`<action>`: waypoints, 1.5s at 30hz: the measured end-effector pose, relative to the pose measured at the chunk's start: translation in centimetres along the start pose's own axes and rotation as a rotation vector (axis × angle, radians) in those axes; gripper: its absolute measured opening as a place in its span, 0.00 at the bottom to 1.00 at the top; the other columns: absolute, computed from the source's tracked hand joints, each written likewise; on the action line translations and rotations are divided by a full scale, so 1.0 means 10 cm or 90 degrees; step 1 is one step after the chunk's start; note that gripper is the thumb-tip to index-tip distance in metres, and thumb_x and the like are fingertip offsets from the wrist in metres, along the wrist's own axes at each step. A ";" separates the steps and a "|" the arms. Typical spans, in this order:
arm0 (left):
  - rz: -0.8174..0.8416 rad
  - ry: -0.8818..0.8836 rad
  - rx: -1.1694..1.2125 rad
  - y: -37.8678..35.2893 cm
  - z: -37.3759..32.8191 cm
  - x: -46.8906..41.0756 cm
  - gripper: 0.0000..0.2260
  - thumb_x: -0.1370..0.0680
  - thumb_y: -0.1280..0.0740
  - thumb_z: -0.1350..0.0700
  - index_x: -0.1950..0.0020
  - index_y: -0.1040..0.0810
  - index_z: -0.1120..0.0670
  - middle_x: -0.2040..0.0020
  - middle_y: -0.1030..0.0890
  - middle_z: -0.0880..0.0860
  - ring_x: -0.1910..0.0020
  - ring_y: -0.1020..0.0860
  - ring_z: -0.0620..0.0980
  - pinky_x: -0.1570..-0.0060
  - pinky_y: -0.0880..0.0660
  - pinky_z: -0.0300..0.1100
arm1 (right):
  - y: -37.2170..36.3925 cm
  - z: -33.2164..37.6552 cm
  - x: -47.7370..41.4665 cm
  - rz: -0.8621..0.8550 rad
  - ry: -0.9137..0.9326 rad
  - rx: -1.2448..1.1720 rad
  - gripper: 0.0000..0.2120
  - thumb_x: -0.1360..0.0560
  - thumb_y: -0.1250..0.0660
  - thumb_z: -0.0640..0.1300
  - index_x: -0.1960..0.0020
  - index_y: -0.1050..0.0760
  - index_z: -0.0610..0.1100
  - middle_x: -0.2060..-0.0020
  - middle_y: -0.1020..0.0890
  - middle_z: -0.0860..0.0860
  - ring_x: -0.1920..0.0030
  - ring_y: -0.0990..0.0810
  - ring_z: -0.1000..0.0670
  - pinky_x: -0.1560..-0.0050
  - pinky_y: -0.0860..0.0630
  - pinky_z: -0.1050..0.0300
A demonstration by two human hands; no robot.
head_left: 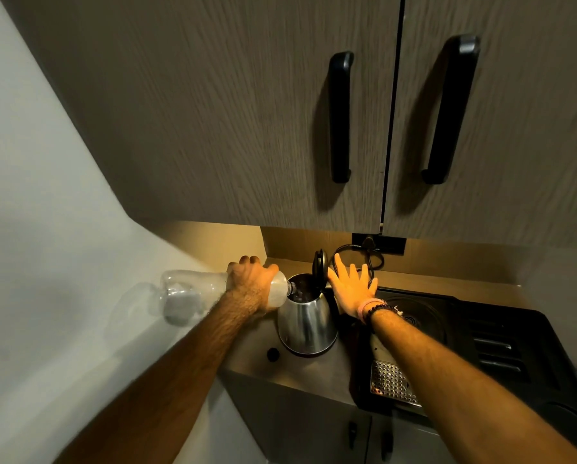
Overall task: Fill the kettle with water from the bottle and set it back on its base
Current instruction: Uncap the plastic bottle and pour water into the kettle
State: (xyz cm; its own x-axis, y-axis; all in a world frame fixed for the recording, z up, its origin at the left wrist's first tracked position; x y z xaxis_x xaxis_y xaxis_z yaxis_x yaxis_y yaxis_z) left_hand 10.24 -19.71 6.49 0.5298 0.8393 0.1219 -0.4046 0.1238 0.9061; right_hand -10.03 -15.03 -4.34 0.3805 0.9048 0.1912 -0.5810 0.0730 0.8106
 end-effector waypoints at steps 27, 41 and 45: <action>-0.002 0.000 -0.105 0.01 -0.07 -0.11 0.39 0.33 0.24 0.41 0.27 0.38 0.46 0.33 0.32 0.61 0.35 0.33 0.61 0.39 0.30 0.60 | -0.01 0.02 -0.01 0.008 0.017 0.034 0.35 0.22 0.52 0.67 0.22 0.63 0.58 0.20 0.53 0.40 0.23 0.63 0.34 0.28 0.62 0.27; -0.142 0.153 0.296 -0.34 0.24 0.05 0.43 0.36 0.23 0.45 0.27 0.41 0.44 0.35 0.32 0.60 0.39 0.29 0.59 0.46 0.25 0.55 | -0.01 0.02 -0.03 0.001 0.011 0.025 0.38 0.25 0.54 0.72 0.22 0.63 0.58 0.20 0.51 0.40 0.23 0.62 0.34 0.28 0.63 0.28; -0.232 0.257 0.525 -0.61 0.38 0.14 0.44 0.38 0.21 0.41 0.28 0.39 0.48 0.35 0.27 0.58 0.40 0.25 0.58 0.44 0.26 0.54 | -0.01 0.02 -0.02 0.004 0.014 0.026 0.37 0.24 0.54 0.71 0.22 0.63 0.59 0.20 0.50 0.40 0.23 0.62 0.33 0.28 0.63 0.28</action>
State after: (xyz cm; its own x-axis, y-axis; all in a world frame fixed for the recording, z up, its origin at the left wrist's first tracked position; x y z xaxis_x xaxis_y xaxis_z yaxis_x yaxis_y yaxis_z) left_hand 16.25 -21.25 2.70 0.1625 0.9597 -0.2295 0.4609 0.1318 0.8776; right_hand -9.89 -15.35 -4.35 0.3614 0.9140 0.1843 -0.5526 0.0508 0.8319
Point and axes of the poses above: each hand's wrist, its own x-axis away from the middle knuckle, its own y-axis out of the back of the hand, z = x × y, the point moved 8 cm from there along -x, towards the middle knuckle
